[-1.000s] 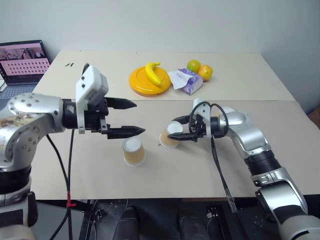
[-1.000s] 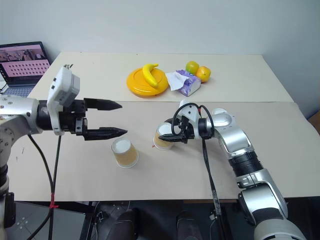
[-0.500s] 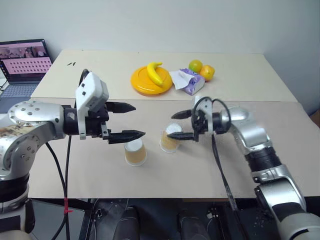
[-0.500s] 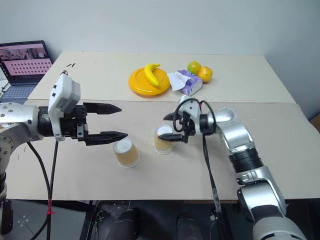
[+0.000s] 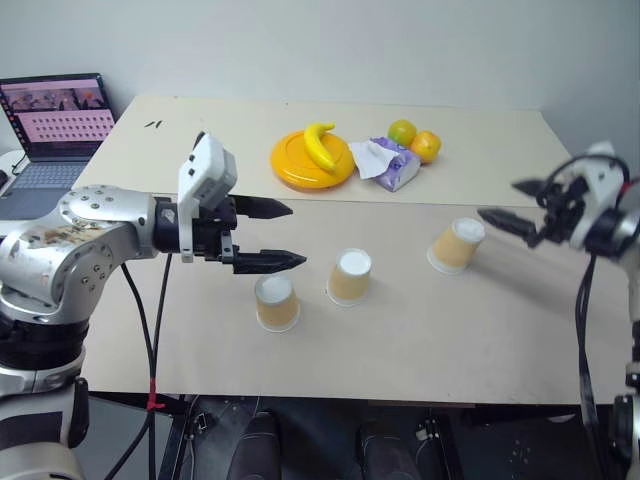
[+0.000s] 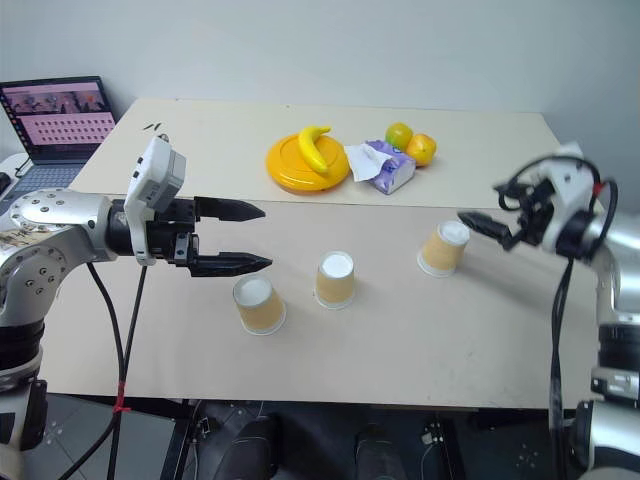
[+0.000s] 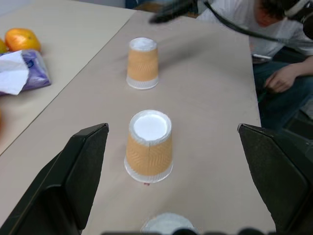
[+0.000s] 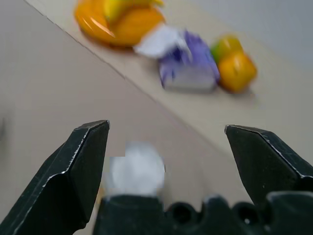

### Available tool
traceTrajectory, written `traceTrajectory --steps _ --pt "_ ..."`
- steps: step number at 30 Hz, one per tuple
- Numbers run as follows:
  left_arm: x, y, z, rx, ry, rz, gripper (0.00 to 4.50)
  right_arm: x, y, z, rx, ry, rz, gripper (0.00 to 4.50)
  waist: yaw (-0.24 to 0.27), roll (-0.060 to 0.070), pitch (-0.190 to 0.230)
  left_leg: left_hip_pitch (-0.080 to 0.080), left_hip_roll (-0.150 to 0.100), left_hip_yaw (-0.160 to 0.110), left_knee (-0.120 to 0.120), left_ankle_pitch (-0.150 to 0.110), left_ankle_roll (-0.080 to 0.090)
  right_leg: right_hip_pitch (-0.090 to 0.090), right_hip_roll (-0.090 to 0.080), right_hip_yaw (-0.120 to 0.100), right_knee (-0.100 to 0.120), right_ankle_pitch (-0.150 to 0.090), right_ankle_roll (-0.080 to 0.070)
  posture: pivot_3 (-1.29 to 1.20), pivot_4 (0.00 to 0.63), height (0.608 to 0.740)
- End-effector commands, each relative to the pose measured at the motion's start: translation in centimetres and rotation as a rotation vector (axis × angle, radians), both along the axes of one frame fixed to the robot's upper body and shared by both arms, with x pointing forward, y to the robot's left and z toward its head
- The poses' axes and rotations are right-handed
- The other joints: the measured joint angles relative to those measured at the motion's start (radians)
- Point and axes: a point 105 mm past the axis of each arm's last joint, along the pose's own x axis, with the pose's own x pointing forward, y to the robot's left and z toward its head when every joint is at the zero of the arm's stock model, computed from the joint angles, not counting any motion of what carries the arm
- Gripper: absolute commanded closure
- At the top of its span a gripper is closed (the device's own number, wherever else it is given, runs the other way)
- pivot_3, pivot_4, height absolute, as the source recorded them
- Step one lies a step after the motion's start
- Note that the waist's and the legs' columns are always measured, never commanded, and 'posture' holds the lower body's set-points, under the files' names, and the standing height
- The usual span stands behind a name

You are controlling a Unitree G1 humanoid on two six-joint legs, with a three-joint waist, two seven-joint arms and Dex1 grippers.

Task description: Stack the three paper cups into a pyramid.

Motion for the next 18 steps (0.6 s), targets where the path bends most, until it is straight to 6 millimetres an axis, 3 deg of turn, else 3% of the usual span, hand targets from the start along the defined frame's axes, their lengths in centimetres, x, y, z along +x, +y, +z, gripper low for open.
traceTrajectory --steps 1,7,18 --pt "0.0 -0.2 0.9 0.007 -0.055 -0.028 0.0 -1.4 -0.9 -0.3 0.036 -0.056 -0.019 0.06 -0.012 0.001 0.0 0.0 0.0 0.0 0.0 0.0 0.0 0.0 0.0 0.0 0.0 0.0 0.0 0.0 0.15 0.732" --pt "0.2 -0.5 1.1 0.015 -0.065 -0.038 0.0 -1.0 0.8 -3.1 0.063 -0.003 0.02 0.06 -0.044 0.001 0.0 0.002 0.0 0.0 0.002 0.001 -0.001 0.001 0.0 0.001 0.004 -0.001 0.002 0.0 0.15 0.732" --pt "-0.4 0.2 0.9 0.052 -0.067 0.012 0.0 2.6 3.5 -3.7 0.026 0.011 0.103 0.06 -0.045 0.002 0.001 0.003 0.0 0.0 0.001 0.001 -0.001 0.002 0.0 0.001 0.003 -0.001 0.001 0.0 0.15 0.732"
